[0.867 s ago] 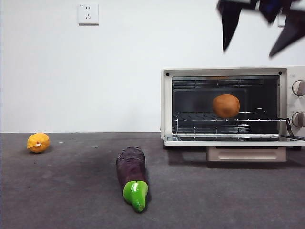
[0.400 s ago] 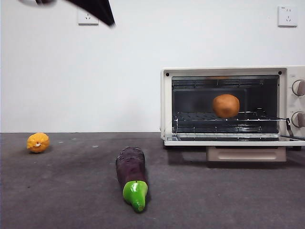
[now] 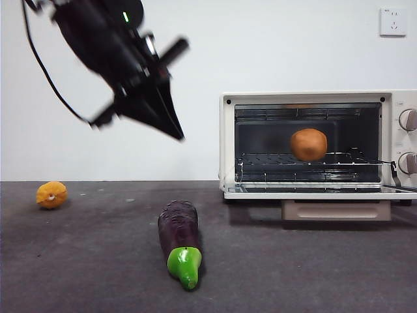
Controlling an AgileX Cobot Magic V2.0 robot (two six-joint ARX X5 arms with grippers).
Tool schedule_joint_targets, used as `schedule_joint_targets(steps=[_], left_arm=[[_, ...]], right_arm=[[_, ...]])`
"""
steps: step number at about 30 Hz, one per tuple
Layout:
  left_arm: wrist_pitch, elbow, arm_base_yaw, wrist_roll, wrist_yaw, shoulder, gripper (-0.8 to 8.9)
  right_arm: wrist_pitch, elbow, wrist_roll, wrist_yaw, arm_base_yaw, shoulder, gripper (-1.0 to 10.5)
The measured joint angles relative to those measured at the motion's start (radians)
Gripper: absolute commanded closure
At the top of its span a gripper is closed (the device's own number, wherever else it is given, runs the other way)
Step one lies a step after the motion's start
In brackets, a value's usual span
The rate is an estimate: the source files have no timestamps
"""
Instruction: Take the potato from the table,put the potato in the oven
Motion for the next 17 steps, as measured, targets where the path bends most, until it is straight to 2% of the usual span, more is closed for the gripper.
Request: schedule_joint_targets(steps=[3,10,17], left_arm=[[0.055,0.005,-0.008,-0.035,0.034,0.061,8.21],[0.064,0.129,-0.024,-0.104,0.038,0.166,8.2],[-0.048,0.307,-0.071,-0.117,-0.051,0.262,8.2]], right_arm=[[-0.037,0.0,0.0,0.0,0.0,-0.027,9.6],[-0.106,0.0,0.0,0.0,0.0,-0.039,9.5],[-0.111,0.0,0.0,0.0,0.0,-0.041,9.5]])
